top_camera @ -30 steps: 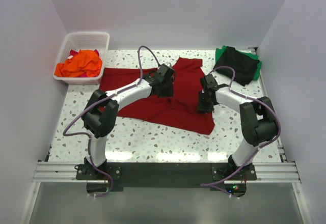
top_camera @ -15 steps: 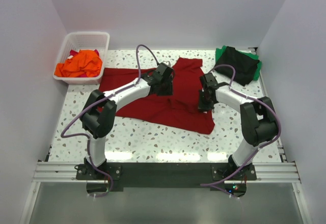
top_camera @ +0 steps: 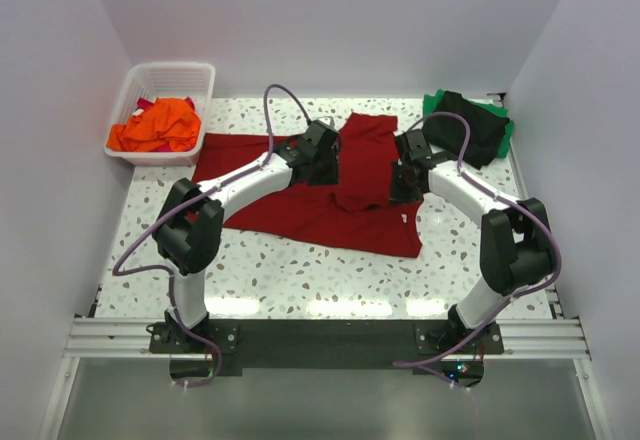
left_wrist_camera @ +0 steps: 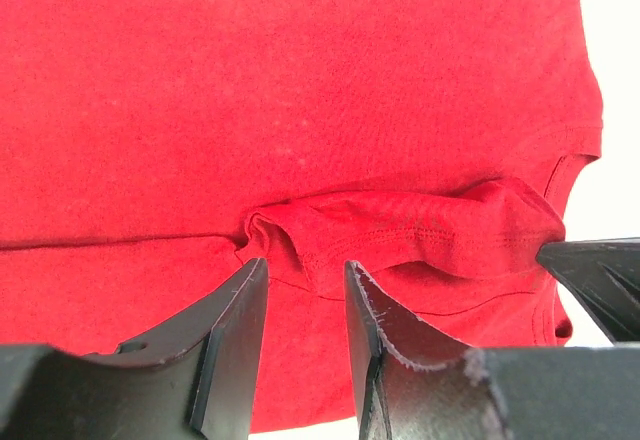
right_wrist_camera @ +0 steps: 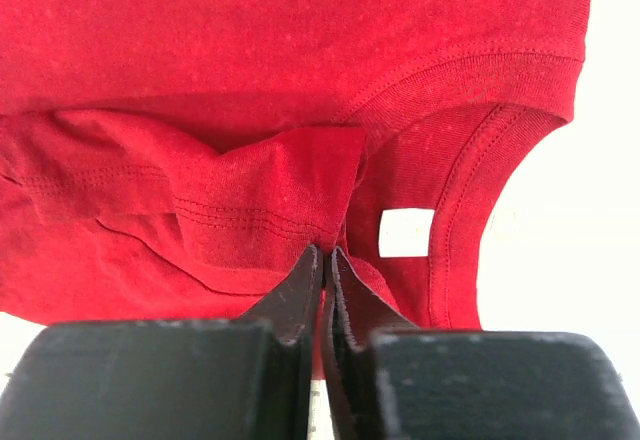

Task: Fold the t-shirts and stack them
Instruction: Fold the tshirt

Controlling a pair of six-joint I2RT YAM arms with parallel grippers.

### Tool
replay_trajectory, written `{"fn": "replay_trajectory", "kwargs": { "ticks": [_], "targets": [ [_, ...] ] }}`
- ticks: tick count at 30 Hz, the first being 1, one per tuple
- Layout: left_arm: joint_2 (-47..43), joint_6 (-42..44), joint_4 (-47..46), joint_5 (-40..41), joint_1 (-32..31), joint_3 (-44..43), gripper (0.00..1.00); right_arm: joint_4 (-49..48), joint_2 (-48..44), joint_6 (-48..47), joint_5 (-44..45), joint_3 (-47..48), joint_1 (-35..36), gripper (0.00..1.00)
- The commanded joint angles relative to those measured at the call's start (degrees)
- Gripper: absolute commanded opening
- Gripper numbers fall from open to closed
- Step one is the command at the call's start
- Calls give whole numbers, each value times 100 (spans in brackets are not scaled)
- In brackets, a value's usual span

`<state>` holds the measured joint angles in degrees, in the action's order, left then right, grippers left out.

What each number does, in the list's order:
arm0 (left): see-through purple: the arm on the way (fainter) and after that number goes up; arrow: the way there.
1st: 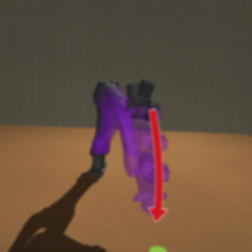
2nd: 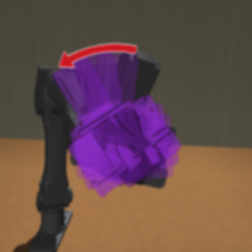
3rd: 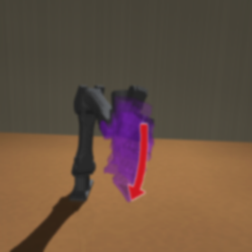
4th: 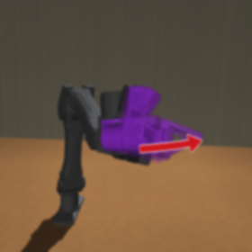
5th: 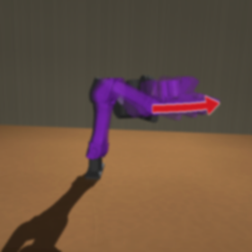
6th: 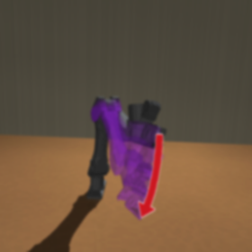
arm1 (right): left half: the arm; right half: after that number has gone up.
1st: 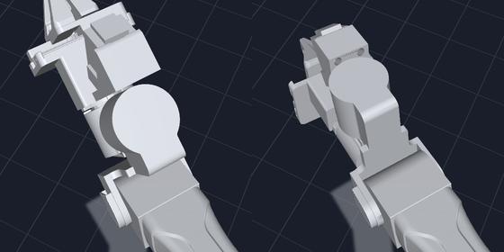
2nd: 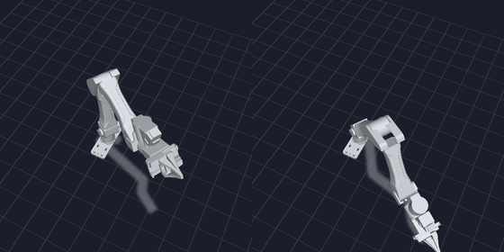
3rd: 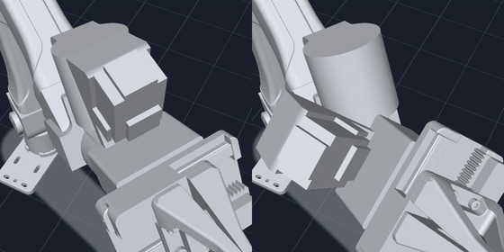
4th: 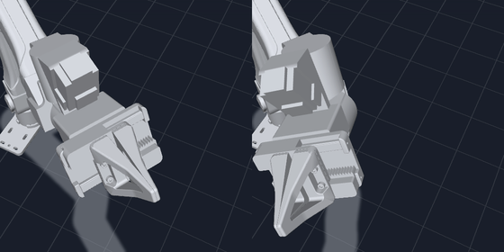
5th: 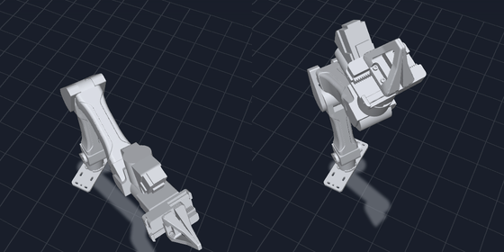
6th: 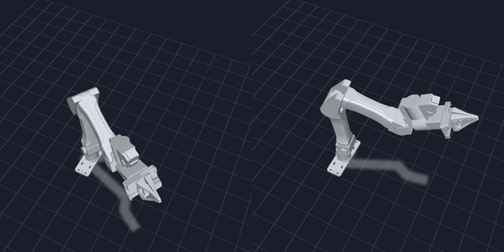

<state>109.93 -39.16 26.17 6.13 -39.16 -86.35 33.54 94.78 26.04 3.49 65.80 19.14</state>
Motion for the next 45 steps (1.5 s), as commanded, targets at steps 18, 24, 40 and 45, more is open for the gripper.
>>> {"fn": "replay_trajectory", "kwargs": {
  "ticks": [18,24,40,45],
  "targets": [
    [-341,189,-218,2,92,188,40,-14,-30,103,47,21,46,0],
    [-428,198,-218,72,101,258,40,-216,137,199,56,249,46,0],
    [-508,444,-104,143,110,364,39,-699,1253,410,521,1549,46,0],
    [-499,540,-112,55,110,355,39,-892,1403,445,706,1655,46,0]
  ]
}}
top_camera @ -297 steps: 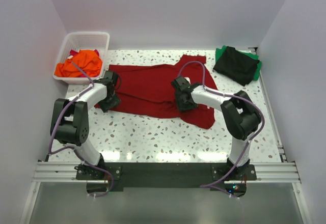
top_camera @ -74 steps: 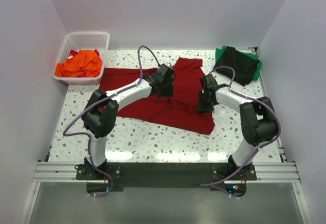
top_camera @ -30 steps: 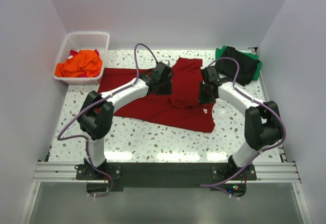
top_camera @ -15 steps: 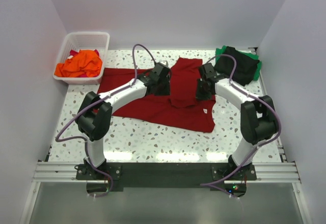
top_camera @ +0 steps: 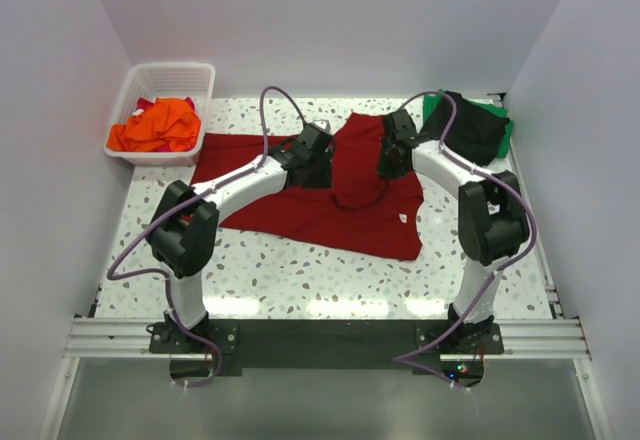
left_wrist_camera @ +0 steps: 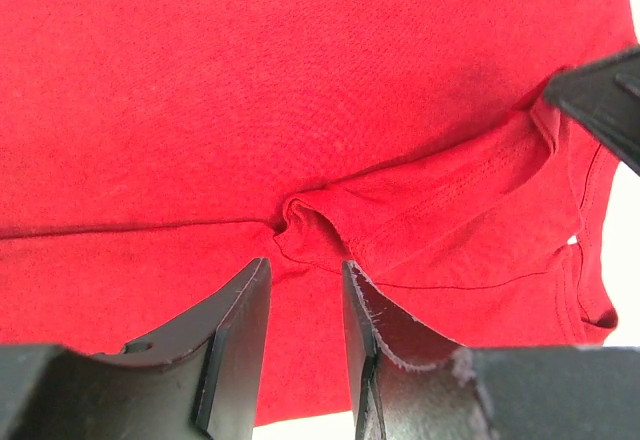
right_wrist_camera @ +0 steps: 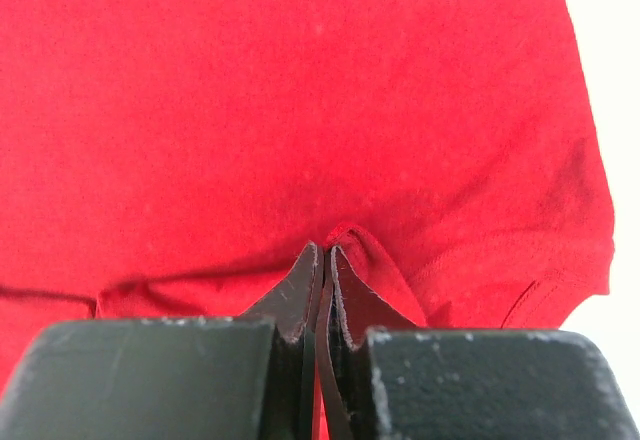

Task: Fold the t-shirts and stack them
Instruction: Fold the tshirt

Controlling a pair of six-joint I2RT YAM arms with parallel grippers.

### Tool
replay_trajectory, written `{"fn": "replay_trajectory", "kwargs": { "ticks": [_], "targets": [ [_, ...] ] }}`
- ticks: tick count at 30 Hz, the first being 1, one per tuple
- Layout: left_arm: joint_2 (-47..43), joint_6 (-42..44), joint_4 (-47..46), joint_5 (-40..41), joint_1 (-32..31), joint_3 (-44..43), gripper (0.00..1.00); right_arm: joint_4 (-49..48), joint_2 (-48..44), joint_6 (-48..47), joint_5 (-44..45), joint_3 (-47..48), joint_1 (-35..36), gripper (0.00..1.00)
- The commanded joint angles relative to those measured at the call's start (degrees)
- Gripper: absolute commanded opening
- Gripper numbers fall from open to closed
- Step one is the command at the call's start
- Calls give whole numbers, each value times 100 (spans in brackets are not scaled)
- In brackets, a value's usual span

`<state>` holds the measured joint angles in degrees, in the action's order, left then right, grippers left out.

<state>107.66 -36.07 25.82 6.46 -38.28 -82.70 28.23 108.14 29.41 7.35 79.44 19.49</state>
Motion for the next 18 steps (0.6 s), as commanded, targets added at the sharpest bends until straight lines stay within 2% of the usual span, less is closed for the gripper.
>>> {"fn": "replay_trajectory", "kwargs": {
  "ticks": [1,6,10,11,13,14,18],
  "targets": [
    [-263,241,-95,13,23,-10,39,-484,76,109,328,291,20,0],
    [-193,408,-113,-215,31,-54,39,-740,199,293,495,344,20,0],
    [-96,522,-86,-443,23,-115,39,-530,514,425,670,712,20,0],
    [-78,592,-86,-513,23,-133,39,-503,550,434,688,766,20,8],
    [-43,654,-147,-776,14,-150,39,-485,525,434,819,801,12,14],
    [-26,785,-191,-908,14,-159,39,-528,489,443,916,775,20,20],
    [18,997,-183,-1216,-30,-203,39,-590,296,452,1320,705,12,22]
  ]
}}
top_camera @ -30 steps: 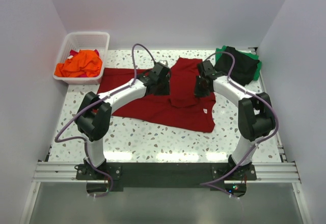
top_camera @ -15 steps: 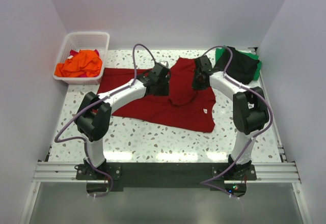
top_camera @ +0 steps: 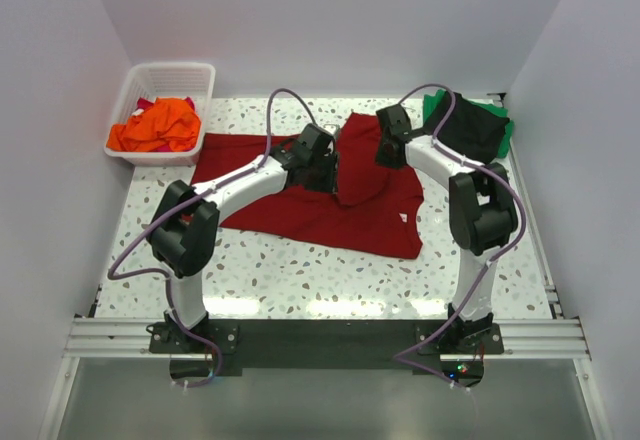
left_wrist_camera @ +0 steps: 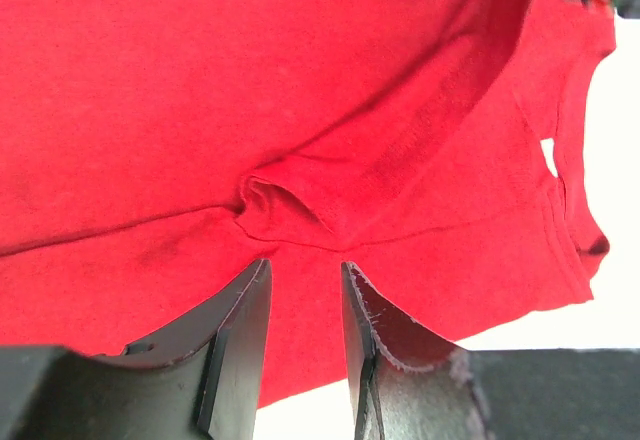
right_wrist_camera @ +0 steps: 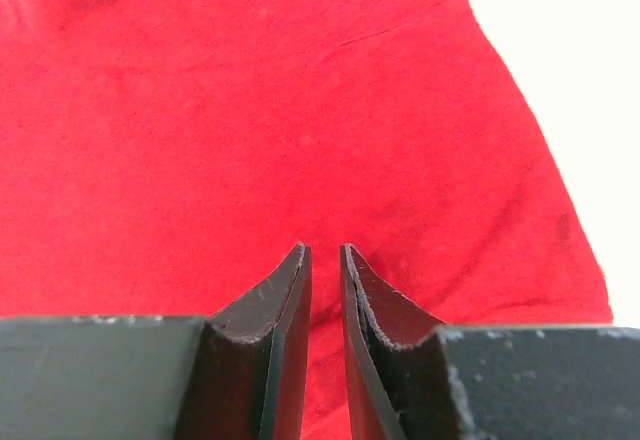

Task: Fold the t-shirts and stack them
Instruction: Fold the tshirt

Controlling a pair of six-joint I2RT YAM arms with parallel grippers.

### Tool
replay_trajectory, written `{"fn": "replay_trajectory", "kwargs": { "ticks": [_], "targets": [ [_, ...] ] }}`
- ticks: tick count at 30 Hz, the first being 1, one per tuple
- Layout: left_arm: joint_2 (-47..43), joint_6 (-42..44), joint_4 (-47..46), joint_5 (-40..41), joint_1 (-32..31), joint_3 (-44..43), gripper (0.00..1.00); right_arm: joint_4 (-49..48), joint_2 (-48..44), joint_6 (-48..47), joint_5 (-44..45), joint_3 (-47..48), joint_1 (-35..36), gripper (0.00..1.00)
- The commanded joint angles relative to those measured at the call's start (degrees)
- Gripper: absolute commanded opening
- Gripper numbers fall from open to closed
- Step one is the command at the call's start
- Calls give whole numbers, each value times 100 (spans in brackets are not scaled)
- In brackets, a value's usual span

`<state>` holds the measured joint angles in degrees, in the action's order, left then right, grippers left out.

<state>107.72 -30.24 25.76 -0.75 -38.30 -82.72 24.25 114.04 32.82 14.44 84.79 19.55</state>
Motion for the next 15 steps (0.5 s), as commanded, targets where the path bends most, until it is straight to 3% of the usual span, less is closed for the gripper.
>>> {"fn": "replay_trajectory", "kwargs": {
  "ticks": [1,6,15],
  "targets": [
    [12,448,-176,-522,-37,-201,39,-158,-347,137,717,169,5,23],
    [117,922,-116,-996,-168,-201,39,-62,-637,32,816,142,14,24],
    [117,967,157,-856,-274,71,28,754,-1129,-443,-1,-86,66,23]
  ]
}}
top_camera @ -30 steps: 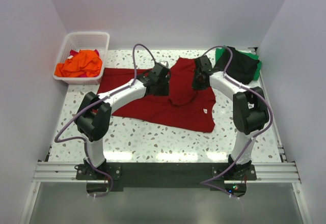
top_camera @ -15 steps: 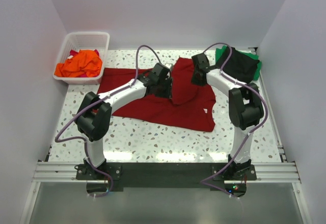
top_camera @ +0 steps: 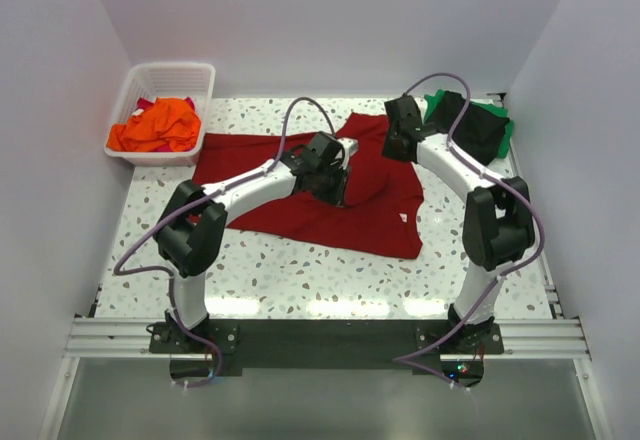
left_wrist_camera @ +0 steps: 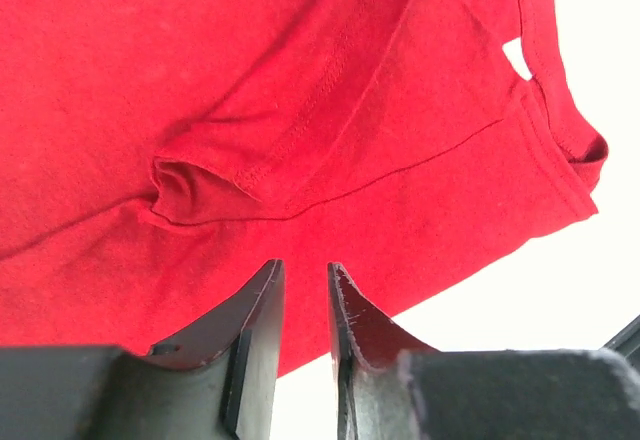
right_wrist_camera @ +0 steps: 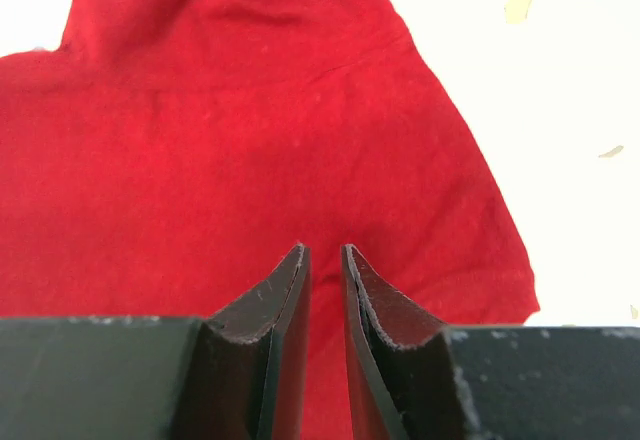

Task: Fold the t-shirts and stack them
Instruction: Fold the tshirt

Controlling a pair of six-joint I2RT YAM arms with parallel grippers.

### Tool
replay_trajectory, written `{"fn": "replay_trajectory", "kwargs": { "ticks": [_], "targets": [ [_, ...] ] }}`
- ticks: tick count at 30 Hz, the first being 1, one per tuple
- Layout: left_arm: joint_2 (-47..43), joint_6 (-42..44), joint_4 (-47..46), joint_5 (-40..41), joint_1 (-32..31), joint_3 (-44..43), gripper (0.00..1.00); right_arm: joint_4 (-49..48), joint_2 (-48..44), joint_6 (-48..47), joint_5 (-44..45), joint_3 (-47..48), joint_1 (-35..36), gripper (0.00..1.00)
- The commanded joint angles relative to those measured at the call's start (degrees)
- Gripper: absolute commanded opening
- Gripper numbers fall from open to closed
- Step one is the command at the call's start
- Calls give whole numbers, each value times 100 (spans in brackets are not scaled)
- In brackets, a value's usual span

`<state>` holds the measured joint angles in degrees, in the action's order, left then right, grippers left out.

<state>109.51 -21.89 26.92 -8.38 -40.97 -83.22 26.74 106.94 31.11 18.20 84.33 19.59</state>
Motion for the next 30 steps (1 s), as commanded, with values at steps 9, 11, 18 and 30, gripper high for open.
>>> {"fn": "replay_trajectory", "kwargs": {
  "ticks": [9,11,18,30],
  "targets": [
    [377,9,103,-58,-86,52,29,736,-832,-396,-923,-953,167,23],
    [552,-52,95,-93,-95,-54,29,692,-867,-387,-1054,-1068,167,23],
    [922,-219,-72,100,-95,-405,30,447,-876,-378,-1354,-1367,203,22],
    [949,-597,-125,1127,-69,-836,31,341,-349,-536,-1415,-1156,212,20]
  ]
}}
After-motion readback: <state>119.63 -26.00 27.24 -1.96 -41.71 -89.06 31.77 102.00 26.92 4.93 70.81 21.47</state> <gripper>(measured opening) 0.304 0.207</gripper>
